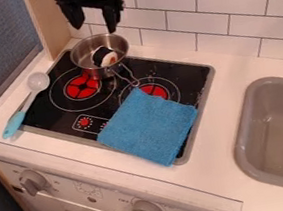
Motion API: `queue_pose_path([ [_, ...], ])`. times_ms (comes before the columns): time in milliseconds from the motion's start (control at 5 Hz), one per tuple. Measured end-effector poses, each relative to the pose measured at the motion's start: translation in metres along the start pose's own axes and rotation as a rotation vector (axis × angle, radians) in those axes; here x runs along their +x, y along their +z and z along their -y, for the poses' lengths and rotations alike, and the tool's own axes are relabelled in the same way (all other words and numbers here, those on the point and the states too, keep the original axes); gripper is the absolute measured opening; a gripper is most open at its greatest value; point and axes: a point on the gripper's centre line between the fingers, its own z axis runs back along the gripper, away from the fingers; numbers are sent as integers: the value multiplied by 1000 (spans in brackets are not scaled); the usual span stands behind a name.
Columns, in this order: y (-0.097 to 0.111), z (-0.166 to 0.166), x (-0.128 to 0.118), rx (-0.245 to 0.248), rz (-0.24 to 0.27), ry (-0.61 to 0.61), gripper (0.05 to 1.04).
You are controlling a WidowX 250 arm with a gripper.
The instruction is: Take the sushi out of the silver pot and put it in the top right corner of the black burner
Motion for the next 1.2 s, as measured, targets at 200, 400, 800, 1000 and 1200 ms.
queue_pose_path([
  [200,-11,-11,10,17,-19,1,1001],
  [400,-28,-15,9,17,-54,-6,1001],
  [800,-50,-16,7,14,-100,-10,1001],
  [1000,-69,-13,-1,-1,-146,-14,1001],
  [1200,-73,-10,-2,-6,-154,-10,1001],
])
